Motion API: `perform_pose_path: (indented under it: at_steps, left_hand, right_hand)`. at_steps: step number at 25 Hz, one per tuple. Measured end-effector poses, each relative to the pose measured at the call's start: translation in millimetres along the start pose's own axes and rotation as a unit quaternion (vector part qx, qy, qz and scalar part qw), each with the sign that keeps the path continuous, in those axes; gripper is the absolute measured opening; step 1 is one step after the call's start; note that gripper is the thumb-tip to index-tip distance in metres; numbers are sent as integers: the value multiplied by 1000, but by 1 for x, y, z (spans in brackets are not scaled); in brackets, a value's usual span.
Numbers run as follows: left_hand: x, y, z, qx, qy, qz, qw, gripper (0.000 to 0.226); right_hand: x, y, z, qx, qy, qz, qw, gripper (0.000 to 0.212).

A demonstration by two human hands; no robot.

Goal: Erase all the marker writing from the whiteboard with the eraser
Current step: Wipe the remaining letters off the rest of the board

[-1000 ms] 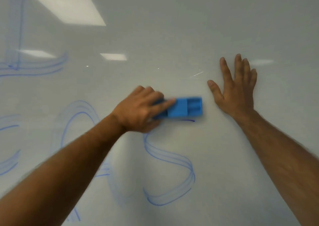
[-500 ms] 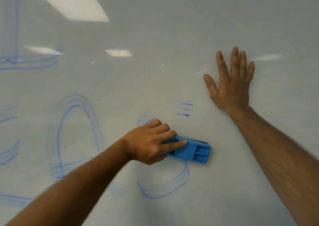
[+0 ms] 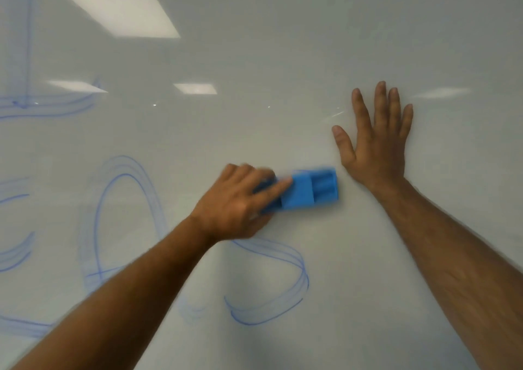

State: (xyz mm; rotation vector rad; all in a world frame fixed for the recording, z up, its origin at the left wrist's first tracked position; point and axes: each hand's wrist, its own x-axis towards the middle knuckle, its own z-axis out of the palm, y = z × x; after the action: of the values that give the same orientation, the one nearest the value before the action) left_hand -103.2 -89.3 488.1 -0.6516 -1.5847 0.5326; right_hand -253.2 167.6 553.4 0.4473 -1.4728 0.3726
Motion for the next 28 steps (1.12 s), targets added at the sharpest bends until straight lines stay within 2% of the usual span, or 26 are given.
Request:
perform_pose_path:
  at_steps: [2, 4, 5, 7, 9, 10, 11, 12, 14, 16, 19, 21, 23, 25, 26, 28]
  left_hand:
    - [-7, 12, 1, -28, -61, 129, 989, 50]
    - [-7, 13, 1, -14, -66, 135, 988, 50]
    - [-4, 11, 1, 5, -51, 100, 994, 52]
    - [5, 4, 0, 56, -9, -25, 998, 61]
    - [18, -3, -1, 90, 33, -158, 983, 64]
    - [23, -4, 0, 91, 42, -191, 976, 64]
    - [26, -2, 1, 85, 42, -189, 977, 63]
    - [25, 0, 3, 73, 35, -153, 985, 63]
    - [17, 6, 4, 34, 3, -29, 999, 61]
    - [9, 11, 4, -3, -38, 67, 997, 57]
    - [7, 12, 4, -18, -63, 112, 992, 55]
    - [12, 4, 1, 5, -46, 86, 995, 55]
    - [19, -11, -5, 48, -9, -15, 999, 58]
    - [26, -24, -8, 90, 24, -127, 987, 61]
    - [28, -25, -8, 95, 29, -149, 984, 61]
    - [24, -19, -6, 64, 20, -92, 994, 60]
  right_hand:
    - [0, 1, 0, 0, -7, 2, 1000, 70]
    - [0, 0, -1, 0, -6, 0, 1000, 70]
    - [0, 0, -1, 0, -2, -1, 1000, 69]
    - [-1, 0, -1, -2, -1, -4, 1000, 69]
    - [-1, 1, -2, -3, 2, -2, 1000, 69]
    - [-1, 1, -2, -3, 3, 0, 1000, 69]
    - [-2, 0, -2, -1, 3, 0, 1000, 69]
    - [-2, 0, -2, 1, 1, -2, 1000, 69]
    - [-2, 0, -2, 2, -5, -5, 1000, 70]
    - [-2, 0, -3, 4, -9, -3, 1000, 70]
    - [-2, 0, -3, 6, -3, 0, 1000, 69]
    - [-2, 0, -3, 6, -1, -3, 1000, 69]
    - [-2, 1, -2, 3, -1, -5, 1000, 69]
    - [-3, 1, -1, -2, 5, -4, 1000, 68]
    - [-3, 1, -1, -2, 7, -4, 1000, 68]
    - [-3, 1, -1, 1, 4, -4, 1000, 68]
